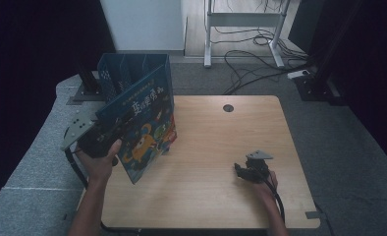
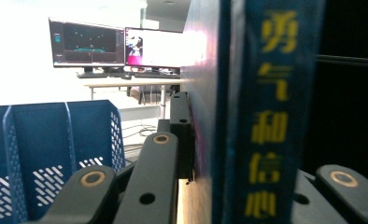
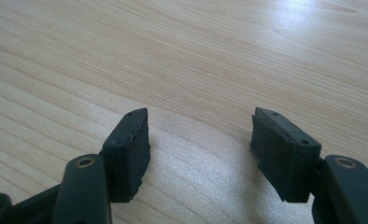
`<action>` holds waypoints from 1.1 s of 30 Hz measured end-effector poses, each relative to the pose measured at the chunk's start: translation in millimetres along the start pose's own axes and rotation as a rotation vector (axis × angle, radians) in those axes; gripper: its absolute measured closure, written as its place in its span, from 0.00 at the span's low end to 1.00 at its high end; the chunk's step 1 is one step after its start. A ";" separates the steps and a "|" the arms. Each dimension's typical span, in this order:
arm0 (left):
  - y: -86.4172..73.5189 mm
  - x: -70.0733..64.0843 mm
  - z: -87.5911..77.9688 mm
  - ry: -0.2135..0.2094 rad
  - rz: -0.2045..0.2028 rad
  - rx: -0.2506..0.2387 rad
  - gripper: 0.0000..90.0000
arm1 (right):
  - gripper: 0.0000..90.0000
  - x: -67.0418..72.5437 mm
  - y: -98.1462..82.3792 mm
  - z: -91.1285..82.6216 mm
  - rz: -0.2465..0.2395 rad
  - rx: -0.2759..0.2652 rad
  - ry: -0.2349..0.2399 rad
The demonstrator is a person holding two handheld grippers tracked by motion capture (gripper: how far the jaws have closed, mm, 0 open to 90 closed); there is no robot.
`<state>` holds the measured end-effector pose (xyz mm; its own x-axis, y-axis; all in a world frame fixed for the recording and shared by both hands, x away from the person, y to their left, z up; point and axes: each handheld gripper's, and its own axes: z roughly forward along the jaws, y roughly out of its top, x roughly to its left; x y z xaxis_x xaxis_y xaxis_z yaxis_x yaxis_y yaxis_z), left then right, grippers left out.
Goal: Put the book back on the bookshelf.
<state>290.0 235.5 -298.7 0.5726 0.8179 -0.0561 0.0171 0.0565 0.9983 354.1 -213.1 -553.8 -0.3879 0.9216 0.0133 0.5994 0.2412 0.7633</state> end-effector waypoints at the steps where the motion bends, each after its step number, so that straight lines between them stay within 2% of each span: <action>1: 0.8 0.9 0.0 0.004 0.001 -0.001 0.91 | 0.41 -0.1 0.0 0.0 0.001 0.000 0.000; 33: 4.7 21.2 15.9 0.095 -0.002 -0.007 0.91 | 0.40 -0.8 -0.1 -0.1 0.004 0.000 -0.006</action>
<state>315.3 244.0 -294.9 0.4926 0.8682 -0.0597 0.0124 0.0616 0.9980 354.3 -213.9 -553.8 -0.3816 0.9242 0.0123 0.6005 0.2378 0.7634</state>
